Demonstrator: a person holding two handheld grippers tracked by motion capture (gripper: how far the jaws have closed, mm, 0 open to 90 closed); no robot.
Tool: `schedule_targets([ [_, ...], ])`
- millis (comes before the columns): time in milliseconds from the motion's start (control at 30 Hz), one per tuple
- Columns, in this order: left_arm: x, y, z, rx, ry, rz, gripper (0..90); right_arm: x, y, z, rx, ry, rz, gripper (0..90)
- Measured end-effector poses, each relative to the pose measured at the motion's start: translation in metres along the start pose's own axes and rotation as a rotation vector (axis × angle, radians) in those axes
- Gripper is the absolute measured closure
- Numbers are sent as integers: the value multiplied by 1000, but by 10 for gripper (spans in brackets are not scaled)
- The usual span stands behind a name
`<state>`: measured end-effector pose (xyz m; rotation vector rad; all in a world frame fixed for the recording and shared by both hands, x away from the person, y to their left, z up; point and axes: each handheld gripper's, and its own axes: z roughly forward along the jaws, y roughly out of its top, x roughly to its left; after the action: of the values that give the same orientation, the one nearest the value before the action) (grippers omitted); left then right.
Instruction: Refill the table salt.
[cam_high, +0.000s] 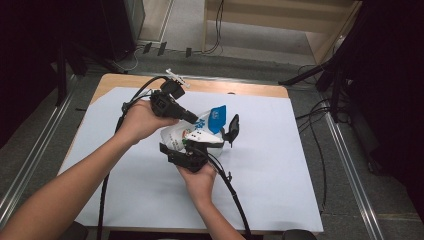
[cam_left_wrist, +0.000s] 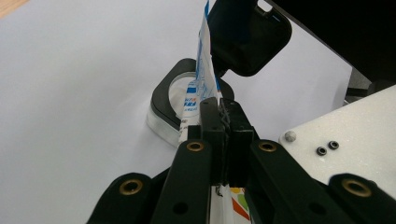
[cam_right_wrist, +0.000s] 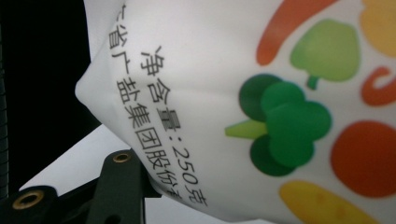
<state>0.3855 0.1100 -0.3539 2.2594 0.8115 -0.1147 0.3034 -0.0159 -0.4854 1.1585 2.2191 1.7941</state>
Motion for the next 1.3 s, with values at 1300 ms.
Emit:
schedule_targets([
  [1300,1,-1,0,-3,-10,-22,900,3,1,2,-5,-22,10,520],
])
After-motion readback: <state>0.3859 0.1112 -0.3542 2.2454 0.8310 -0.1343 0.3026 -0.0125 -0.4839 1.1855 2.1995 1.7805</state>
